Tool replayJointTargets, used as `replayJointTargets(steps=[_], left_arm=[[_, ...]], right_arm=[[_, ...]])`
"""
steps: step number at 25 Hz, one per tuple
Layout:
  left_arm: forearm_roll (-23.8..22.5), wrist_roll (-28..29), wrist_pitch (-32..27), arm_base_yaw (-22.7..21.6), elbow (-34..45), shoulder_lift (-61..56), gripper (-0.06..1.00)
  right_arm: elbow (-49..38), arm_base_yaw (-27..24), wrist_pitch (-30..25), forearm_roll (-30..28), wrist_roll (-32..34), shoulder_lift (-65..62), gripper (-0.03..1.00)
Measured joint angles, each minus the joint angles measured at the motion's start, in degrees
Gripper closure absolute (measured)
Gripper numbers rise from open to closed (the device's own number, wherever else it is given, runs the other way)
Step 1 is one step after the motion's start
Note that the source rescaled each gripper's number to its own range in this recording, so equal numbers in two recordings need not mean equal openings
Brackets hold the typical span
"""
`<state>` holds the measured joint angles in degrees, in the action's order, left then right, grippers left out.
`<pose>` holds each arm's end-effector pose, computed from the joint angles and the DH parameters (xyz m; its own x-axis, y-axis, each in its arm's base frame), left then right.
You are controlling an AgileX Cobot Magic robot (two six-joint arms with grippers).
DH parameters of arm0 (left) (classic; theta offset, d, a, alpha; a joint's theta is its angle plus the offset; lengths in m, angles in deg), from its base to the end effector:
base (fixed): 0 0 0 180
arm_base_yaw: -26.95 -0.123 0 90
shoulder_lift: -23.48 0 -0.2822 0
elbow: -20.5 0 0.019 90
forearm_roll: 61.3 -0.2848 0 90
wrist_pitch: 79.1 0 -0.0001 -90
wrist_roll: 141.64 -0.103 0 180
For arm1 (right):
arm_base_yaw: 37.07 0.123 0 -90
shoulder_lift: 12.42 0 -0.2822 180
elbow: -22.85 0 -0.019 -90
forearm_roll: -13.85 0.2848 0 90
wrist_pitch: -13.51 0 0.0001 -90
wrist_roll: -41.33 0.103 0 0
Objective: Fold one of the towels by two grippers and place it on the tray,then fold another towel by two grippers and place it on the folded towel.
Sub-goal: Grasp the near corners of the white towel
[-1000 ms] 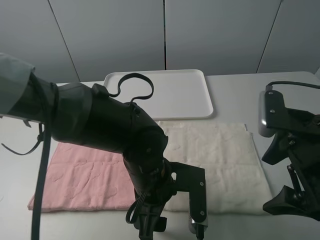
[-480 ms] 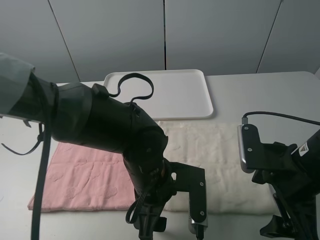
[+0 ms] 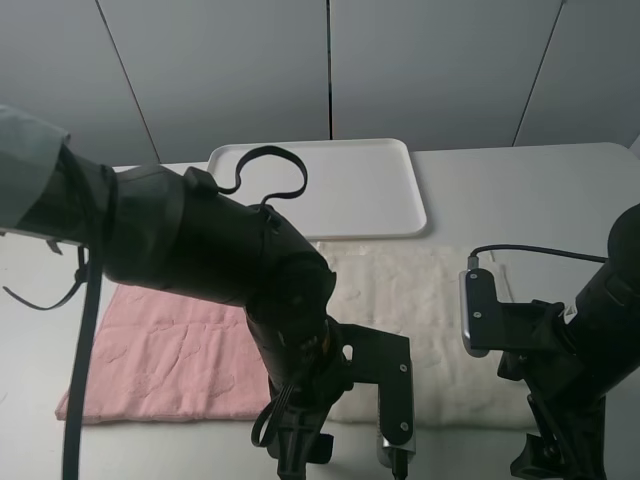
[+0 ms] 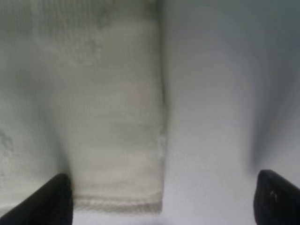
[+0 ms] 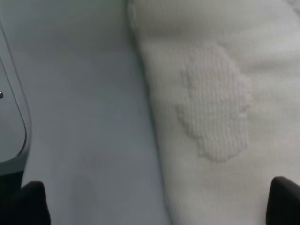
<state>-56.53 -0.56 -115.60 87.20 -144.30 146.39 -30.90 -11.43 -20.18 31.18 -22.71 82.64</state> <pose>0.1779 -0.3215 0.0582 0.0955 0.9897 -0.1065 0.9954 -0.0945 0.0146 0.1605 0.0960 0.0688 -0.2636 -0.9582 -0.1110 -0.9603 0.2498 0.1243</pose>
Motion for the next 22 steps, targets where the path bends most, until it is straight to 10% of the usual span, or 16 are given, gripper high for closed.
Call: replayJointTargets(steps=[22], left_arm=[[-0.13,0.00,0.10,0.00,0.00,0.00,-0.04]], right_arm=[[0.10,5.22,1.59,-14.72,9.21,6.18,-0.03]])
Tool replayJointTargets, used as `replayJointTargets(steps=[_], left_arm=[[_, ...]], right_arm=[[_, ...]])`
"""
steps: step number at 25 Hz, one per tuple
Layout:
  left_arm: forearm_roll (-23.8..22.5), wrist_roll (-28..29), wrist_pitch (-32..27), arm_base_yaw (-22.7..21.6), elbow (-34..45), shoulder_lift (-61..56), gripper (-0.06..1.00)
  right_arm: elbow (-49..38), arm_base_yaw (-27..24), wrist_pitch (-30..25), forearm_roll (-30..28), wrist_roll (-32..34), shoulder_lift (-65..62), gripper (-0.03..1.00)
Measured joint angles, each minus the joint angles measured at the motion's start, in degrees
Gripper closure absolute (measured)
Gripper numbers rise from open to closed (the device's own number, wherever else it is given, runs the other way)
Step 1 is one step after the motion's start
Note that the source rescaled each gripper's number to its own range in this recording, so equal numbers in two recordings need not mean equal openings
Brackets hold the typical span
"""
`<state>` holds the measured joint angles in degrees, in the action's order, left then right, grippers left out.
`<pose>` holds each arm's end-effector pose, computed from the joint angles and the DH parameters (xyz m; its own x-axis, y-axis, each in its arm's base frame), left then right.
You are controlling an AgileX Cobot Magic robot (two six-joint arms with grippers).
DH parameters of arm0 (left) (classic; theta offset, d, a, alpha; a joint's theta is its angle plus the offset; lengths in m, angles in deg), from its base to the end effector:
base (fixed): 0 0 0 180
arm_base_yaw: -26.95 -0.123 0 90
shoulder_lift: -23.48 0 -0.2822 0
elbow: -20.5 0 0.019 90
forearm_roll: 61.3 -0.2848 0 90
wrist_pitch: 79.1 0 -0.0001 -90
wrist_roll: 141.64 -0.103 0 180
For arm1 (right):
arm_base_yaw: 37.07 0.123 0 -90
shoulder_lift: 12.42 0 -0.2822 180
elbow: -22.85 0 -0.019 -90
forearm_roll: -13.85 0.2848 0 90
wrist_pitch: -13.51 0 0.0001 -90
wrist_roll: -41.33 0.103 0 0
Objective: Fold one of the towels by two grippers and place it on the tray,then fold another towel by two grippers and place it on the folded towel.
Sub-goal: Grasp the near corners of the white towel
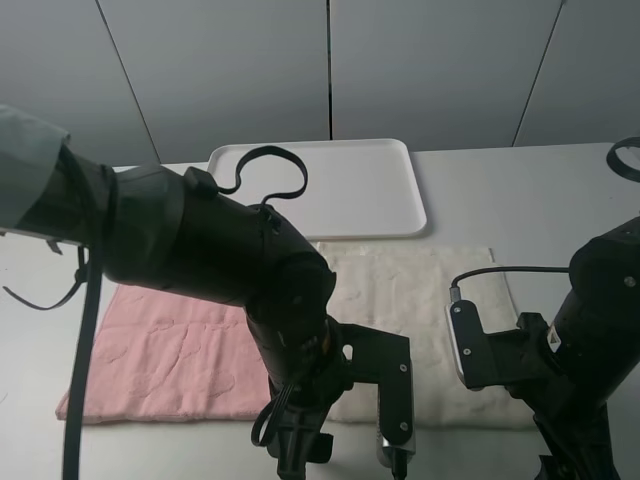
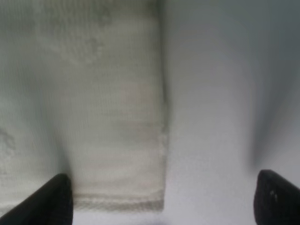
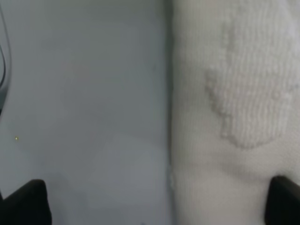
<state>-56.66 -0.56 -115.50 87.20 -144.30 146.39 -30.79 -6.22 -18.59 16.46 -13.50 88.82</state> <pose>0.1781 -0.3216 0.0582 0.0974 0.9895 -0.1070 0.9952 -0.0961 0.0170 0.1537 0.0947 0.0478 -0.1120 -0.9922 0.0544 -0.9869 0.1175 0.1108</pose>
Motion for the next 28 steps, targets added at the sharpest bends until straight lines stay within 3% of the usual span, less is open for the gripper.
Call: replayJointTargets(steps=[14,16,28], left_arm=[[0.00,-0.25,0.00,0.00,0.00,0.00,-0.04],[-0.11,-0.25,0.00,0.00,0.00,0.00,-0.04],[-0.11,-0.25,0.00,0.00,0.00,0.00,-0.04]], right_arm=[[0.23,0.00,1.53,-0.13,2.78,1.04,0.00],[0.23,0.00,2.44,-0.29,3.02,1.15,0.09],[0.44,0.00,7.06,-1.82,3.38,1.73,0.90]])
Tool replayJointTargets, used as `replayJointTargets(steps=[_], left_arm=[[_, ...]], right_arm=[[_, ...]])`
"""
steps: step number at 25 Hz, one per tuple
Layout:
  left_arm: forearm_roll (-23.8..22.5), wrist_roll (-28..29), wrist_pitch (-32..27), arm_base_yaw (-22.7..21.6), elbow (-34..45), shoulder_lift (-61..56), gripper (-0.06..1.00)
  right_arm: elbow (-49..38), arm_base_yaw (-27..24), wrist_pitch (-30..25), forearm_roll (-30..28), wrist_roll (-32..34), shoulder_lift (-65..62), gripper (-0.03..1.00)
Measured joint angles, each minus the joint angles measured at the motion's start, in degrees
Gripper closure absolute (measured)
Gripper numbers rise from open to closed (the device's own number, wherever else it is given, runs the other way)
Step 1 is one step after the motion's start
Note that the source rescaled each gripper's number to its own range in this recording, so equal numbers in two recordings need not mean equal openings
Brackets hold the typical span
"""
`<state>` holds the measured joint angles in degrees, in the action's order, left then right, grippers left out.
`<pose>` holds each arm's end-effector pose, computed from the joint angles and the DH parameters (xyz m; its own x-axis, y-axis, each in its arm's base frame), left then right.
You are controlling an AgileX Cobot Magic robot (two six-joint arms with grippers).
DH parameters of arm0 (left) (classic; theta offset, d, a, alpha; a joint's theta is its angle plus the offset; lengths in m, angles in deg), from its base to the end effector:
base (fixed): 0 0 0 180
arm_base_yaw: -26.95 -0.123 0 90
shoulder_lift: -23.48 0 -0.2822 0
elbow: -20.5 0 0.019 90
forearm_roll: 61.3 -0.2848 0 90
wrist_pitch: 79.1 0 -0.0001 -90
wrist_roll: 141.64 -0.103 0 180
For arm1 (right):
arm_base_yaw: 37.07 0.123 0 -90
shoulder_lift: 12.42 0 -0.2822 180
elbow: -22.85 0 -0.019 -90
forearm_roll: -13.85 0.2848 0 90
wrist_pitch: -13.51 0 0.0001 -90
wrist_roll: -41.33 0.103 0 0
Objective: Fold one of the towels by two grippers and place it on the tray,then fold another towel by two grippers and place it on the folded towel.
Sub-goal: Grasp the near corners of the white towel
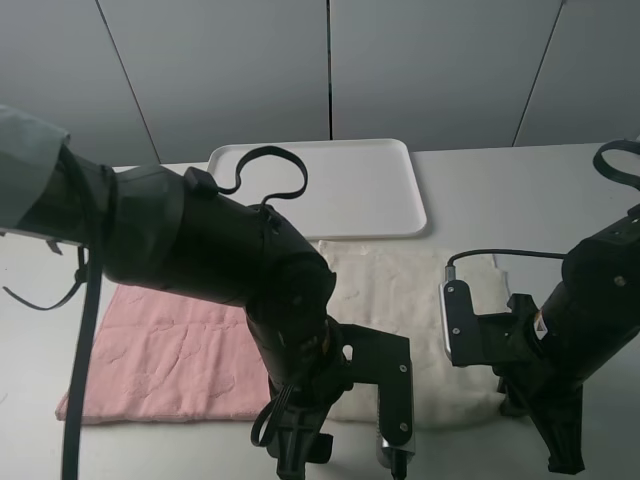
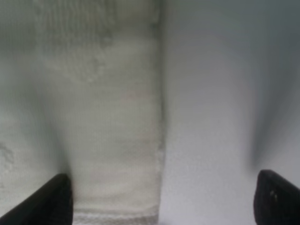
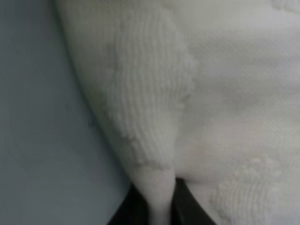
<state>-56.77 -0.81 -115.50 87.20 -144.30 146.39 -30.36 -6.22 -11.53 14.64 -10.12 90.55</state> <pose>0.1782 -0.3215 0.0582 0.1032 0.9890 -0.1062 0.9946 -0.1018 0.0185 0.1658 0.0997 0.0422 -0.1463 -0.9892 0.0089 -0.9890 0.1465 0.0201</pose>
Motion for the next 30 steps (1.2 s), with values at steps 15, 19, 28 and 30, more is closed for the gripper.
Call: replayJointTargets(steps=[15,19,28,30], left_arm=[[-6.06,4.46,0.00,0.00,0.00,0.00,-0.04],[-5.96,4.46,0.00,0.00,0.00,0.00,-0.04],[-5.96,3.14,0.23,0.55,0.00,0.14,-0.04],[-5.96,3.04,0.38,0.69,-0.03,0.94,-0.04]], right_arm=[[0.00,0.00,0.00,0.33,-0.12,0.00,0.96],[0.00,0.00,-0.11,0.86,-0.12,0.00,0.96],[0.00,0.00,-0.59,1.46,-0.12,0.00,0.96],[0.00,0.00,-0.69,1.46,-0.12,0.00,0.96]])
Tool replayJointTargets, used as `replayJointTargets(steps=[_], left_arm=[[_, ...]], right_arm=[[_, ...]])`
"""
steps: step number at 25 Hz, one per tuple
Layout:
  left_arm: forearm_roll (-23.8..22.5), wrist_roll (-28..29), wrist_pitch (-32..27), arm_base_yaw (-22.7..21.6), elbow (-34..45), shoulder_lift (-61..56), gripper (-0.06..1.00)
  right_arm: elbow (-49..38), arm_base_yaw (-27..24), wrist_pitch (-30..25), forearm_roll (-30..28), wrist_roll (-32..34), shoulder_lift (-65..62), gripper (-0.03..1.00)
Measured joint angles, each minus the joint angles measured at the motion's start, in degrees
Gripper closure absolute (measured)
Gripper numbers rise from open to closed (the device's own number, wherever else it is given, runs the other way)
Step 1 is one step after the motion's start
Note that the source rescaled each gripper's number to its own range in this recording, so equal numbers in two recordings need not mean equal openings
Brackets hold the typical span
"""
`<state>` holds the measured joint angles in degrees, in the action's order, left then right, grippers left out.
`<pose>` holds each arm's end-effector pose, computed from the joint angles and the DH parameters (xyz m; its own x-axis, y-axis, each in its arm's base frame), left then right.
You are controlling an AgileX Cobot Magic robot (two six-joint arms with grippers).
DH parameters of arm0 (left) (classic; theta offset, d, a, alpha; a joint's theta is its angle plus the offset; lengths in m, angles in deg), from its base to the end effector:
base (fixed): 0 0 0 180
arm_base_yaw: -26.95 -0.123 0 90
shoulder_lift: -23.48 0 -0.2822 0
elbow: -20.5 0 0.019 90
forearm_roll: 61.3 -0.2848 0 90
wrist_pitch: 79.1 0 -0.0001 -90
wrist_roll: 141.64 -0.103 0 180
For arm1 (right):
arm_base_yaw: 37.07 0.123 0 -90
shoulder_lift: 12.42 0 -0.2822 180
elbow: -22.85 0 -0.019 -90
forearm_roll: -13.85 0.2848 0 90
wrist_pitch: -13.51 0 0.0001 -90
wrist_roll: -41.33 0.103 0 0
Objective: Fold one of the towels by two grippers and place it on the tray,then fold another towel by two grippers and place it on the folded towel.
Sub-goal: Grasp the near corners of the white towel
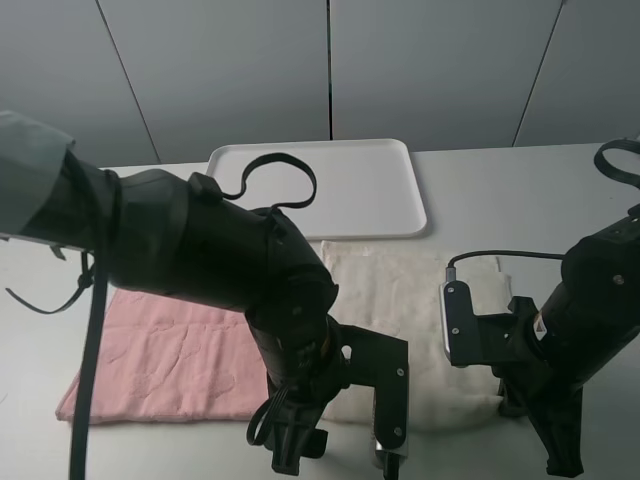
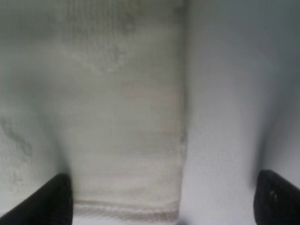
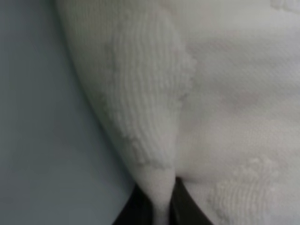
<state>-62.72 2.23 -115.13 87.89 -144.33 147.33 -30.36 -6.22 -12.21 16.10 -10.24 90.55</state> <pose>0.1796 -0.3202 0.0522 0.1440 0.9878 -0.0600 0.9881 -0.1401 0.0639 0.1642 0.1001 0.0422 -0.1670 -0.9859 0.0084 -0.9853 0.1672 0.0360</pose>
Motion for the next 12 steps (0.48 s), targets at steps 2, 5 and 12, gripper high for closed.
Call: replayJointTargets(steps=[2,5,12], left_arm=[[0.00,-0.13,0.00,0.12,-0.10,0.70,-0.04],[0.00,-0.13,0.00,0.12,-0.61,1.22,-0.04],[-0.33,-0.13,0.23,0.22,-0.74,1.26,0.11]], right_arm=[[0.00,0.00,-0.12,0.11,0.00,0.00,0.96],[0.00,0.00,-0.19,0.11,0.00,0.00,0.96],[0.08,0.00,-0.37,0.33,0.00,0.00,0.96]])
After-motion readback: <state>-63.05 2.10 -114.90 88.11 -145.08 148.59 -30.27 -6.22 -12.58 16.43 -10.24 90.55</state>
